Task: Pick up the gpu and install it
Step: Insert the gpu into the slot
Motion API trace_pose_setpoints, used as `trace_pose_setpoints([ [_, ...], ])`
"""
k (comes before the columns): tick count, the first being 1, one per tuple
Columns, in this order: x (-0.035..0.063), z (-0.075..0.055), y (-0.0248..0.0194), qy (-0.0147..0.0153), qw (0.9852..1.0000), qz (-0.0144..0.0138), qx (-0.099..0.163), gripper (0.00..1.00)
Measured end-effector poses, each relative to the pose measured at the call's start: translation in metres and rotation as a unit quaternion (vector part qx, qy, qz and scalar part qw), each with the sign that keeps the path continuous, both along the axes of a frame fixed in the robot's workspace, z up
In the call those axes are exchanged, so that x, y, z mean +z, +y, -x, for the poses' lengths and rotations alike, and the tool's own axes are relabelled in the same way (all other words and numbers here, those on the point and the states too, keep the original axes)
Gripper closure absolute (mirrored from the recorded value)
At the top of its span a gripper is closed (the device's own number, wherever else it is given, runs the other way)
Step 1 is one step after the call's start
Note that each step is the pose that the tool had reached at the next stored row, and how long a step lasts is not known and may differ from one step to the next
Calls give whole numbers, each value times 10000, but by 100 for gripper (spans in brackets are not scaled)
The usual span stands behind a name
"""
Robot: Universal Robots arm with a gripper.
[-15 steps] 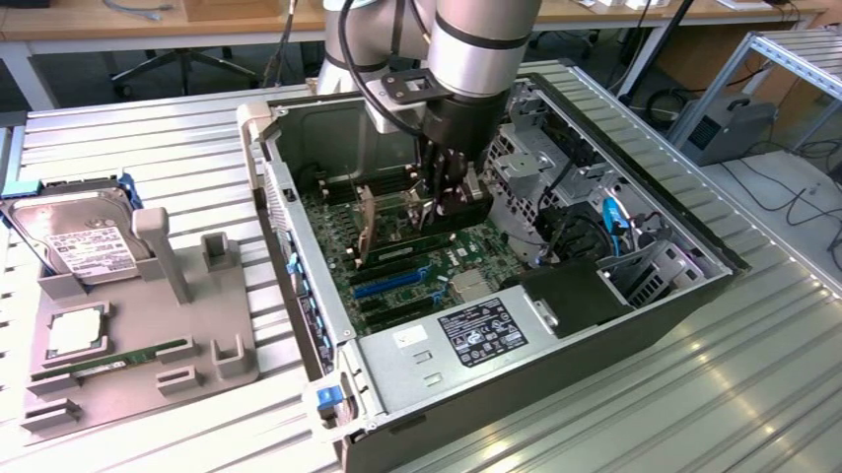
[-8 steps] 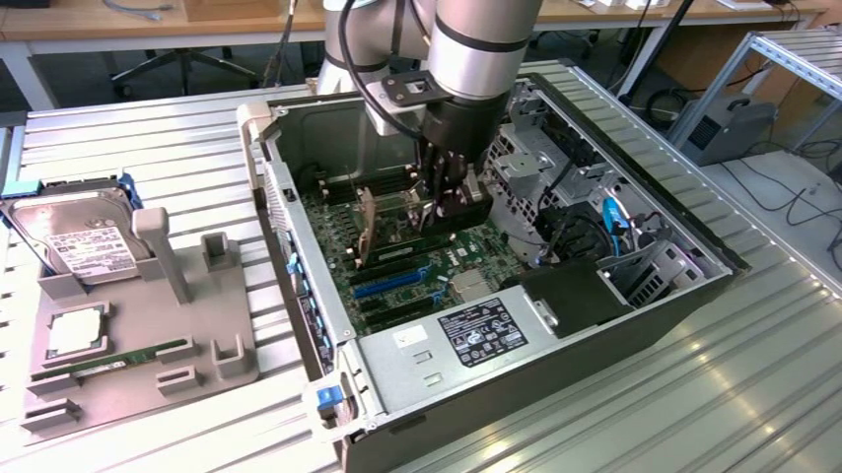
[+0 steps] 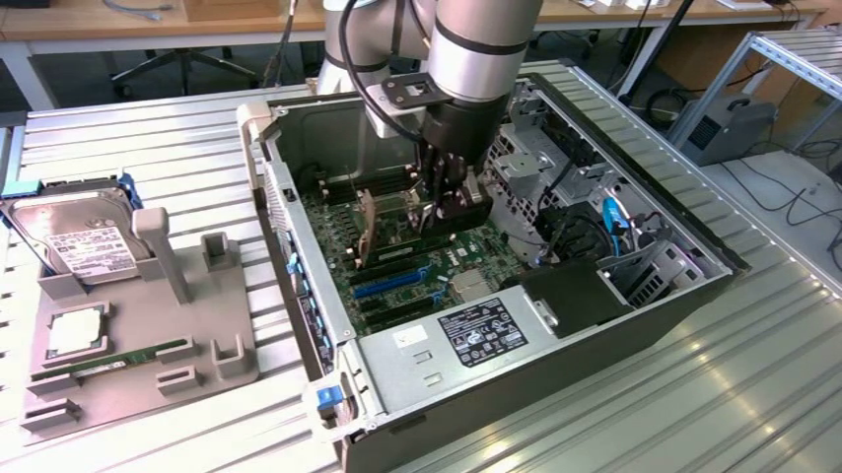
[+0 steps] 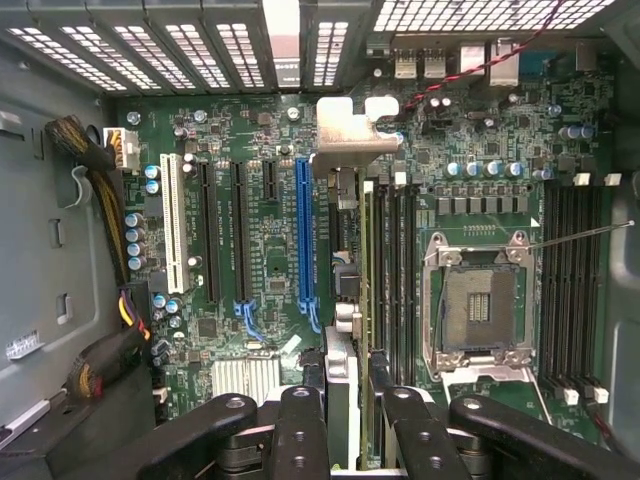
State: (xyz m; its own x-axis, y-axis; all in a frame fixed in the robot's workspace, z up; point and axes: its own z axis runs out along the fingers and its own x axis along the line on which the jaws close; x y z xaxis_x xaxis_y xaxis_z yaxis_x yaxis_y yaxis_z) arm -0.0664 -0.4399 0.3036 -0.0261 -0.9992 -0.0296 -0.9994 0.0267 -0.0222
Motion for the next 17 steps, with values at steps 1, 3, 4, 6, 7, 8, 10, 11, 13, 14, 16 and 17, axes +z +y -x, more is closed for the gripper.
trace_pose_setpoints([
  [1, -2, 0, -1, 0, 10000, 0, 0, 73],
  [3, -6, 0, -3, 0, 10000, 0, 0, 73],
  [4, -9, 0, -3, 0, 10000, 0, 0, 73],
  [6, -13, 0, -6, 0, 10000, 0, 0, 73],
  [7, -15, 0, -6, 0, 10000, 0, 0, 73],
  [8, -18, 0, -7, 0, 10000, 0, 0, 73],
  [10, -23, 0, -9, 0, 10000, 0, 0, 73],
  [11, -25, 0, -10, 0, 10000, 0, 0, 73],
  [13, -32, 0, -11, 0, 10000, 0, 0, 73],
  [14, -37, 0, -13, 0, 10000, -1, 0, 73],
  [16, -44, 1, -15, 0, 10000, 0, 0, 73],
  [17, -46, 3, -16, 0, 10000, 0, 1, 73],
])
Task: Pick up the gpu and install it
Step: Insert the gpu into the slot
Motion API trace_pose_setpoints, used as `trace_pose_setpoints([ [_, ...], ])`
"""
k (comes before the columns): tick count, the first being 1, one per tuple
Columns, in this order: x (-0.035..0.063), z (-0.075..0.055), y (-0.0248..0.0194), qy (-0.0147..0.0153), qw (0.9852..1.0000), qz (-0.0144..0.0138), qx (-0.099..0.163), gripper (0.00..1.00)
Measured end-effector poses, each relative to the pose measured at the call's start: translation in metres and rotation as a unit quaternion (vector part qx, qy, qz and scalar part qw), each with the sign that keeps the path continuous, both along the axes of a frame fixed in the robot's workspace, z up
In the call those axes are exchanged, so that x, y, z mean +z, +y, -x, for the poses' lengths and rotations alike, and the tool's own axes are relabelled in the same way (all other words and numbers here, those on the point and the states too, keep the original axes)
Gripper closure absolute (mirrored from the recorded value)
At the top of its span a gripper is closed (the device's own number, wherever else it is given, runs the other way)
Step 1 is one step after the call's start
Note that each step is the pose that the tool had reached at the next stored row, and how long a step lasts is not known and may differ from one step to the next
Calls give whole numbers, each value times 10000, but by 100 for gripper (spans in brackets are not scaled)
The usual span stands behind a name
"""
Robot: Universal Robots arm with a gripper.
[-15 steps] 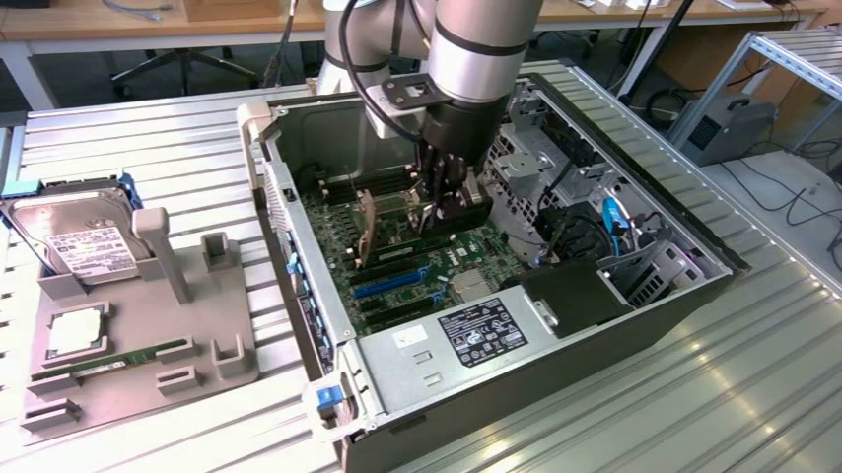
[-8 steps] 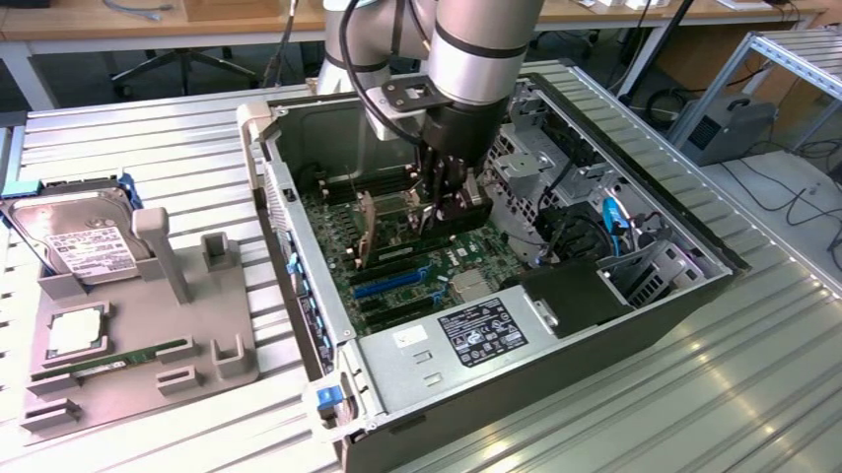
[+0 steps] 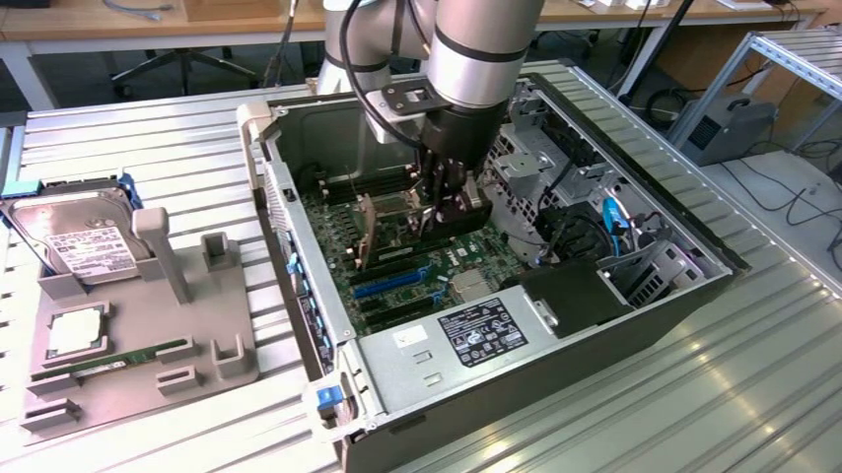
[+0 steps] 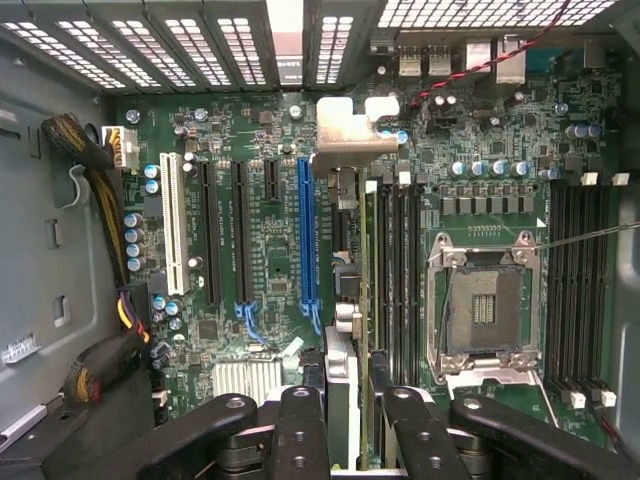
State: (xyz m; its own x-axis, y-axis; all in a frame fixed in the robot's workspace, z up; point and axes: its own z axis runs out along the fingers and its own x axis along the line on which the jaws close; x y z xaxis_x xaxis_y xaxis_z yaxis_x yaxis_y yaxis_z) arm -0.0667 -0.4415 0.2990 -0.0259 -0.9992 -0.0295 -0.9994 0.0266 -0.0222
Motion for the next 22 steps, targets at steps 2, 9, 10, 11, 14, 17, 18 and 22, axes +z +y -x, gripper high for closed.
trace_pose_setpoints([
  [2, -5, 10, -2, 0, 10000, -1, -1, 73],
  [9, -27, 38, -10, 0, 10000, -1, 0, 73],
  [10, -33, 41, -13, 0, 10000, -1, 0, 73],
  [11, -39, 46, -17, -1, 10000, -1, 0, 73],
  [14, -58, 74, -33, 0, 10000, 0, 0, 73],
  [17, -77, 95, -45, 0, 10000, 0, 0, 73],
  [18, -80, 96, -46, 0, 10000, 0, 0, 73],
  [22, -97, 104, -49, 0, 10000, 0, 0, 73],
])
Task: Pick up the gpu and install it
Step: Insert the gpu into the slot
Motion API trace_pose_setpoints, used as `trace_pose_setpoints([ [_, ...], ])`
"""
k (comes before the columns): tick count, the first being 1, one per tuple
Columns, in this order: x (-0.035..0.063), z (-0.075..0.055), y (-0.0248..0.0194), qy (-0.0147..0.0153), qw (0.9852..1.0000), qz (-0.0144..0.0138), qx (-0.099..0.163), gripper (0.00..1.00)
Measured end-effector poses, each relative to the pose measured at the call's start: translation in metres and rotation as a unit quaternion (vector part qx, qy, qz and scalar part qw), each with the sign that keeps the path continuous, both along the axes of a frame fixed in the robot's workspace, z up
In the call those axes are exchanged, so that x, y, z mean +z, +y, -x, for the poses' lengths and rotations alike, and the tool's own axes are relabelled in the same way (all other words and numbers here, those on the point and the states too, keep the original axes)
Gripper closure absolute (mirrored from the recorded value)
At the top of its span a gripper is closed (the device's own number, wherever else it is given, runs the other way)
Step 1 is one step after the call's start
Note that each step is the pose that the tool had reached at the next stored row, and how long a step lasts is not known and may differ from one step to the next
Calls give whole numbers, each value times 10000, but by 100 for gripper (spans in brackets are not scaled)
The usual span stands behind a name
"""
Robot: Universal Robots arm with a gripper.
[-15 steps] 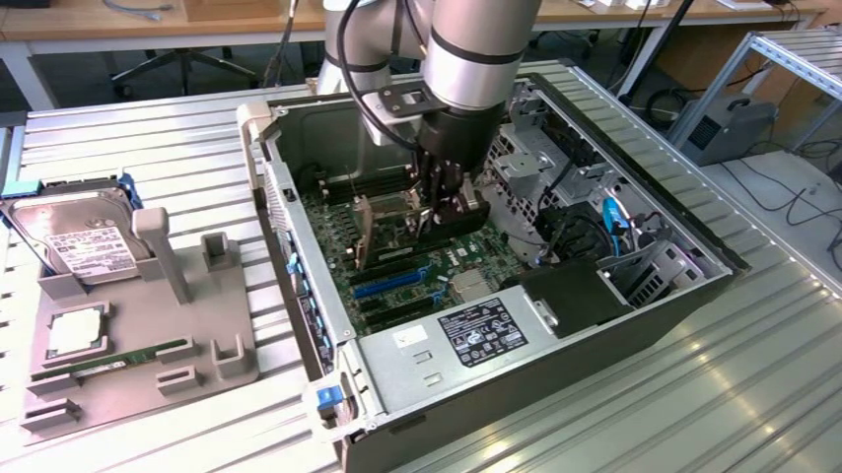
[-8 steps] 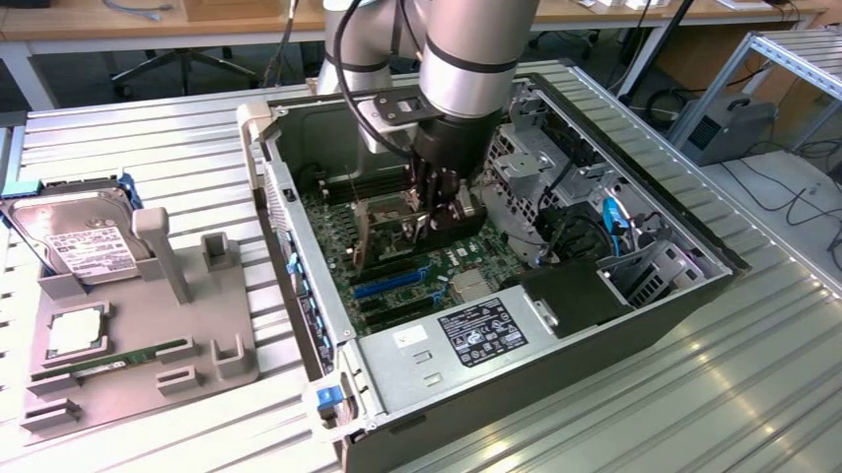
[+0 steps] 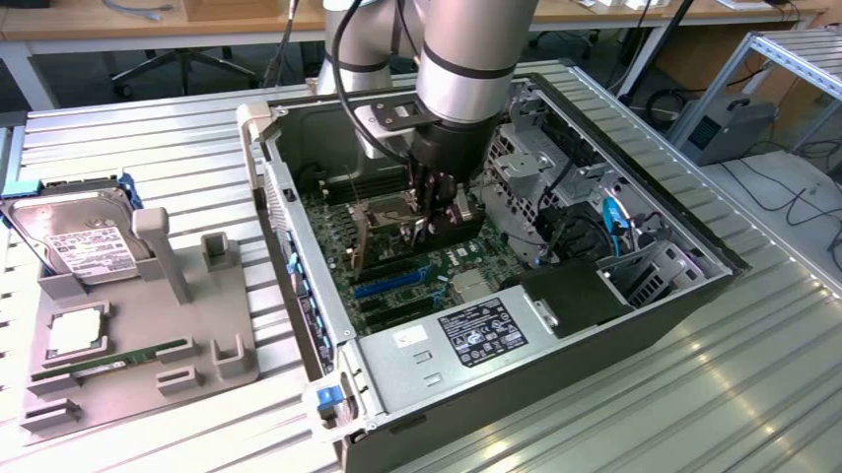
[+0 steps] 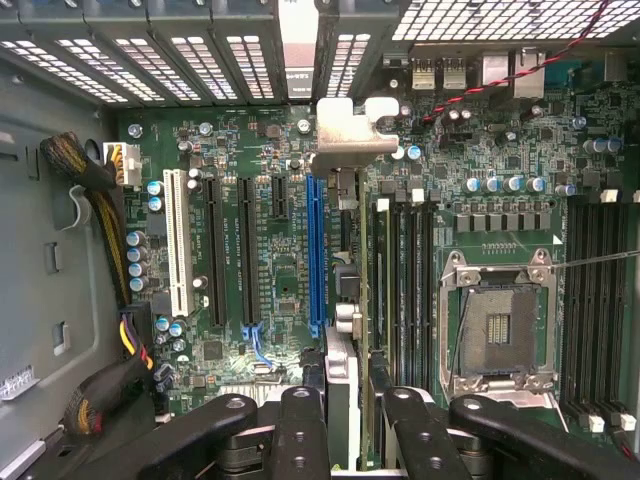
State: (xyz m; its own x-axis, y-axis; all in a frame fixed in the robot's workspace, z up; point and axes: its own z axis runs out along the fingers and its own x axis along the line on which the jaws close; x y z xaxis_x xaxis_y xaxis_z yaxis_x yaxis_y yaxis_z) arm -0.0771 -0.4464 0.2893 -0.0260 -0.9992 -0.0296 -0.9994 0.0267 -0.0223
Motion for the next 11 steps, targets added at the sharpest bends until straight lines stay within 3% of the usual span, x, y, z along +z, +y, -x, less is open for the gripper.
trace_pose_setpoints([
  [11, -12, 37, -5, 0, 10000, 0, 0, 73],
])
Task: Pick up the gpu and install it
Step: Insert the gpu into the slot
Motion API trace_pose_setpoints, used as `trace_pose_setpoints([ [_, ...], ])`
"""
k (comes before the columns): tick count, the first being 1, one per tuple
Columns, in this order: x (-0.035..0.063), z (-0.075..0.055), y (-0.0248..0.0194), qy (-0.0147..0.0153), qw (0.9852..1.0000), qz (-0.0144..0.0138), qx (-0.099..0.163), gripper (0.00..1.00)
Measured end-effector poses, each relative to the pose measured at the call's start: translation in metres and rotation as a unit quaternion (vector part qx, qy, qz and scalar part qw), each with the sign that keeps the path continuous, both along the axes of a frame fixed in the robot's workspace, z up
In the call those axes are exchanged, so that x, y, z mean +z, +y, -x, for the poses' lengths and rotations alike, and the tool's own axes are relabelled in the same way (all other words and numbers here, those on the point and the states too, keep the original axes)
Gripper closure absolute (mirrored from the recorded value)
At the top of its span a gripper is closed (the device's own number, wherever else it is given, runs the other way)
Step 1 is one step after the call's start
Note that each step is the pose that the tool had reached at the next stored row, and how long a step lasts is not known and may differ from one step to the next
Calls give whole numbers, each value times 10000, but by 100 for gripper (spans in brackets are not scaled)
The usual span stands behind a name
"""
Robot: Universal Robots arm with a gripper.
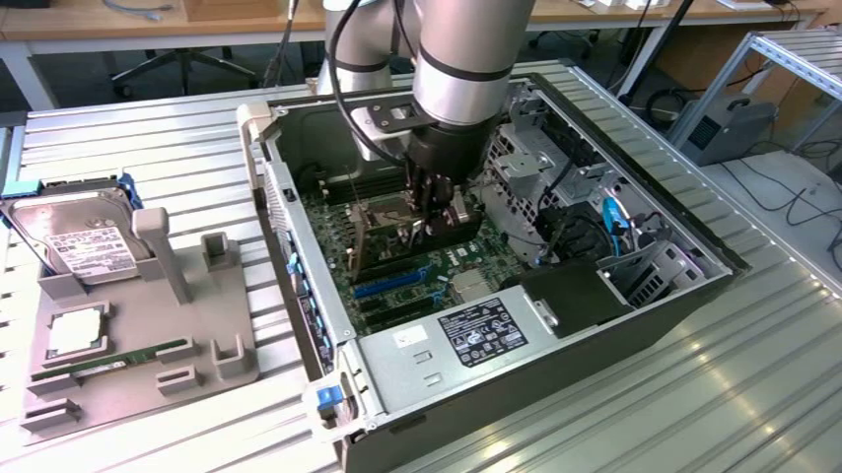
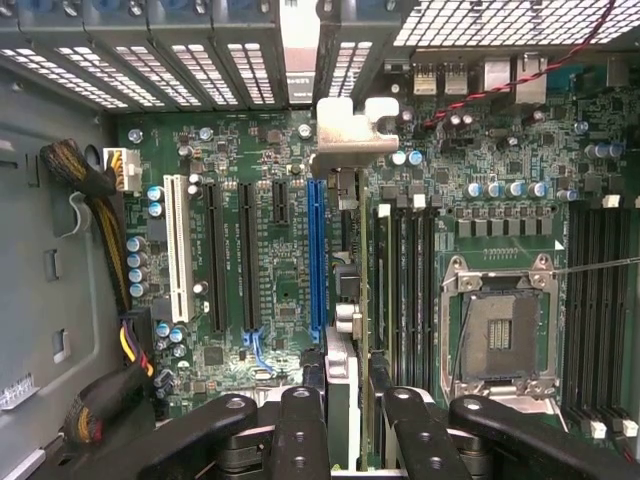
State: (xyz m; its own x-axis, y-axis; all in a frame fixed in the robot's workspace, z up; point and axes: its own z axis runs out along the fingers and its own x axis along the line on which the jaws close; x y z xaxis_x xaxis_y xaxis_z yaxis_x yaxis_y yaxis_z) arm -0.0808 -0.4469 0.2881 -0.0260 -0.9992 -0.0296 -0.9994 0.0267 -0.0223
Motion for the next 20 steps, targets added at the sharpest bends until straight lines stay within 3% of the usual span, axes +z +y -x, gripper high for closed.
trace_pose_setpoints([
  [20, -4, 122, -2, 0, 10000, 0, 0, 73],
])
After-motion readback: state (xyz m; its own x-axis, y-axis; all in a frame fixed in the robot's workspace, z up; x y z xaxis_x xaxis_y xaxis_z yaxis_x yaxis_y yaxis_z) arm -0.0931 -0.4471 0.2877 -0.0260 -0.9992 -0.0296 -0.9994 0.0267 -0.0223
